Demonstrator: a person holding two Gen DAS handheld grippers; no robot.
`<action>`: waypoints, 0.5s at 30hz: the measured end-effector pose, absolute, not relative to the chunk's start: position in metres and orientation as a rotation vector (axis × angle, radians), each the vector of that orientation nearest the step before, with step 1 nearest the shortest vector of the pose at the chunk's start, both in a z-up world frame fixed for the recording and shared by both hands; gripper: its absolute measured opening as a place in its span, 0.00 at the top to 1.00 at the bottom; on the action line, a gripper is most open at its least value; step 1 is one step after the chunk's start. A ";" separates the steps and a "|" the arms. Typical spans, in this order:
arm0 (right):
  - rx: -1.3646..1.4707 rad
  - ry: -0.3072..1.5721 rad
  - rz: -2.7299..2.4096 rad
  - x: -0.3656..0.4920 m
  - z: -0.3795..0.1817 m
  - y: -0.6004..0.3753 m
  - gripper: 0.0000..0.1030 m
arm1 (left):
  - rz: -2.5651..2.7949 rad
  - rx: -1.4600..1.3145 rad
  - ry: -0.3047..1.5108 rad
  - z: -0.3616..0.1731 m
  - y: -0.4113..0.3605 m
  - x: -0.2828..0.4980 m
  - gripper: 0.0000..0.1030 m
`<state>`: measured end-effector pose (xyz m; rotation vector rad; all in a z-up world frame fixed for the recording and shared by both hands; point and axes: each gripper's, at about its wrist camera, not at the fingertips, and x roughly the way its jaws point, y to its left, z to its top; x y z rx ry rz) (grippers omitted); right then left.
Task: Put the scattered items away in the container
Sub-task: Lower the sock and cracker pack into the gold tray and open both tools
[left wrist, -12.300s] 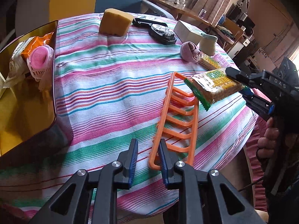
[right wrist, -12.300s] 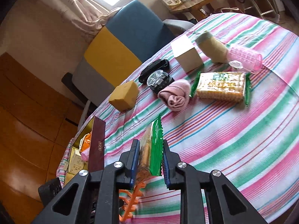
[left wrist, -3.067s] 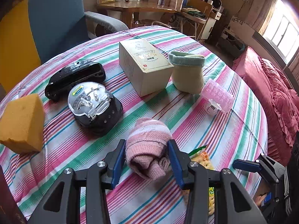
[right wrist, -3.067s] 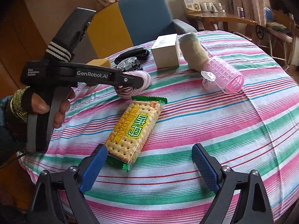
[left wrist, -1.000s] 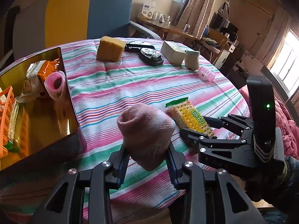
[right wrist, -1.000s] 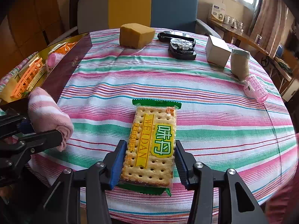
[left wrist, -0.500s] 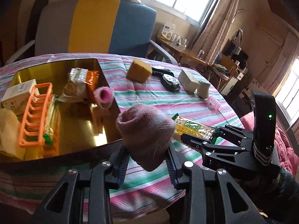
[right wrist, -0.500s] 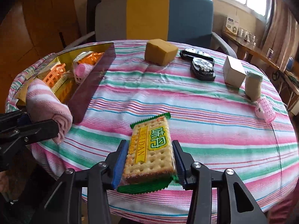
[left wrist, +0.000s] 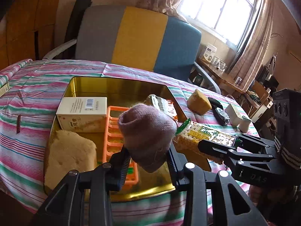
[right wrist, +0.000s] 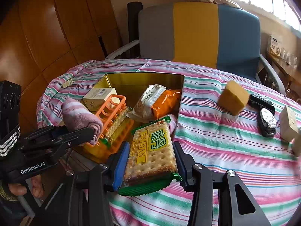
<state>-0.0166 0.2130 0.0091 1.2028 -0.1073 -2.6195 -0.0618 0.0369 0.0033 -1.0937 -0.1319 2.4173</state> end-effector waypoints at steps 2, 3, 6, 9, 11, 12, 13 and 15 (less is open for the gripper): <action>1.212 -0.127 -2.609 -0.031 0.008 0.204 0.54 | 2.431 -1.103 -0.136 0.005 0.033 -0.078 0.64; 1.216 -0.144 -2.604 -0.038 0.007 0.201 0.54 | 2.436 -1.109 -0.135 0.006 0.031 -0.086 0.64; 1.231 -0.179 -2.580 -0.056 0.005 0.191 0.54 | 2.453 -1.136 -0.136 0.005 0.031 -0.110 0.64; 1.266 -0.244 -2.535 -0.070 -0.003 0.186 0.53 | 2.466 -1.186 -0.157 -0.001 0.032 -0.134 0.64; 1.292 -0.279 -2.518 -0.076 -0.008 0.185 0.53 | 2.468 -1.206 -0.163 -0.006 0.033 -0.146 0.63; 1.297 -0.275 -2.518 -0.077 -0.010 0.184 0.53 | 2.469 -1.225 -0.171 -0.008 0.032 -0.152 0.62; 1.302 -0.268 -2.516 -0.077 -0.012 0.183 0.52 | 2.476 -1.241 -0.181 -0.010 0.032 -0.157 0.60; 1.310 -0.258 -2.506 -0.075 -0.015 0.183 0.50 | 2.492 -1.242 -0.190 -0.008 0.031 -0.161 0.58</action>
